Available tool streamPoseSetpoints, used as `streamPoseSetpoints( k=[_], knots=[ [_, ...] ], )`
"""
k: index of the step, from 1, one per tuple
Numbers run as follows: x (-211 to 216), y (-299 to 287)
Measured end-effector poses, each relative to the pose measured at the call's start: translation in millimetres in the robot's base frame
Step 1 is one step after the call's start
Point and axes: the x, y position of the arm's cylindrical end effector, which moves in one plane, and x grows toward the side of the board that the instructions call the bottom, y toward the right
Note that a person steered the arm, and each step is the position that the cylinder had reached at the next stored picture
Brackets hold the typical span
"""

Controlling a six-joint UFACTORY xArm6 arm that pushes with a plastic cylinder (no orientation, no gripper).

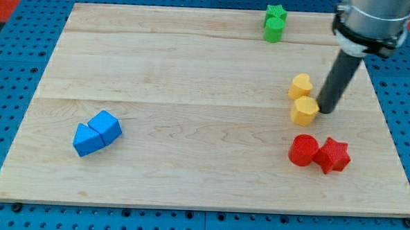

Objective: Move the yellow heart to the center

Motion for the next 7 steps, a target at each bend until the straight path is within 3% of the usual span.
streamPoseSetpoints(
  k=[1, 2, 4, 5, 6, 7],
  knots=[
    [-18, 9],
    [-20, -18],
    [-95, -11],
    [-95, -32],
    [-62, -19],
    [-81, -70]
  ],
)
